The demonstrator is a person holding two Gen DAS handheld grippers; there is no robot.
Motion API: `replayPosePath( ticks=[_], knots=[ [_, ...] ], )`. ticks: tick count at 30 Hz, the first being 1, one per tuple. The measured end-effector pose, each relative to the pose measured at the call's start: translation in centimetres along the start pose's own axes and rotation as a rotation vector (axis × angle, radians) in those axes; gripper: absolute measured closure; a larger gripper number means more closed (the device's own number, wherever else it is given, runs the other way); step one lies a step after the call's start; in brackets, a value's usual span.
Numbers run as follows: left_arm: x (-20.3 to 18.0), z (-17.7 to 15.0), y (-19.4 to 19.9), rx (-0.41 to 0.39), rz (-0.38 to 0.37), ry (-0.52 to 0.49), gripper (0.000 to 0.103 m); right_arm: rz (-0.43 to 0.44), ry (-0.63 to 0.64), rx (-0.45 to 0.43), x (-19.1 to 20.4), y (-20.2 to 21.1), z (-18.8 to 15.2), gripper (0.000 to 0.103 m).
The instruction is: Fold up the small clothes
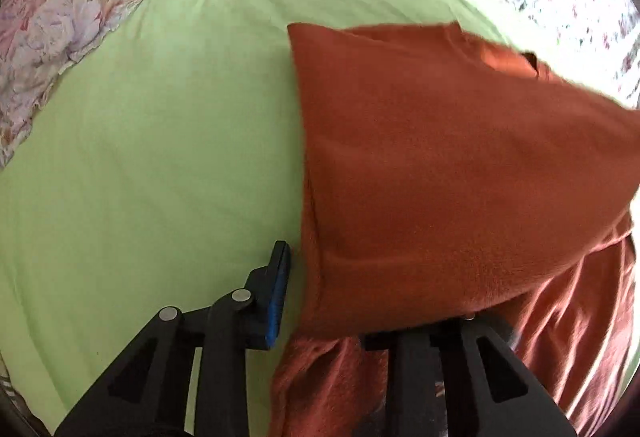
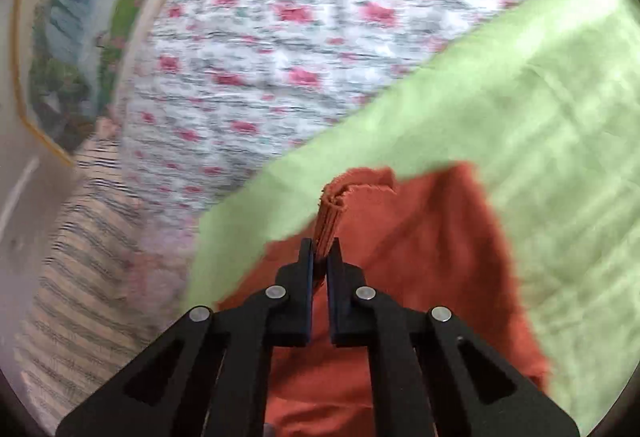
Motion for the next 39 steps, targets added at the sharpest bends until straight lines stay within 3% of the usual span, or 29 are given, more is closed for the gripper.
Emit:
replayPosePath(
  ticks=[2,5,7,11,14,18,21,26,33,37,39],
  knots=[
    [0.1,0.3,0.8,-0.016,0.005,-0.001,0.090,-0.046,-0.053,0.058,-3.0,-1.0,-1.8,0.096],
    [1.1,1.8,3.2,-0.089,-0.023,0.079,0.091,-0.085,-0.094,0.120,-5.6,-2.0,-4.1,0.096],
    [2.2,2.7,4.5,-0.128,-0.055,0.143,0.091,-0.047,-0.100,0.109,-5.0,-1.9,-4.4,0.096],
    [3.2,1.5,3.3,-0.086,-0.084,0.189,0.091,0.032,-0.037,0.053,-2.4,-1.2,-3.5,0.096],
    [2.8,0.5,1.8,-0.041,-0.083,0.194,0.091,-0.050,0.018,0.082,-2.8,-2.1,-4.3,0.096],
    [3.2,-0.8,0.6,-0.013,-0.094,0.207,0.083,-0.200,0.113,0.183,-5.3,-3.7,-7.1,0.096],
    [3.7,-0.9,0.5,0.004,-0.123,0.229,0.079,-0.260,0.147,0.231,-6.9,-3.9,-8.5,0.096],
    [4.0,-1.9,1.5,0.029,-0.123,0.202,0.069,-0.290,0.156,0.227,-7.4,-3.0,-8.4,0.091],
    [4.7,-6.1,4.1,0.068,-0.179,0.220,0.056,-0.289,0.144,0.226,-6.8,0.7,-9.2,0.090],
    [4.3,-9.7,5.8,0.109,-0.205,0.201,0.047,-0.243,0.135,0.257,-6.0,3.2,-11.0,0.065],
    [3.8,-11.9,6.6,0.144,-0.231,0.189,0.044,-0.234,0.157,0.273,-5.6,4.9,-12.3,0.064]
  ],
)
Point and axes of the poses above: each gripper's, at about its wrist camera, not at the fingertips, and y roughly against the way its jaws point, x to its left, z to its top, the point moved 7 cm from there along -y, roughly the way its jaws point
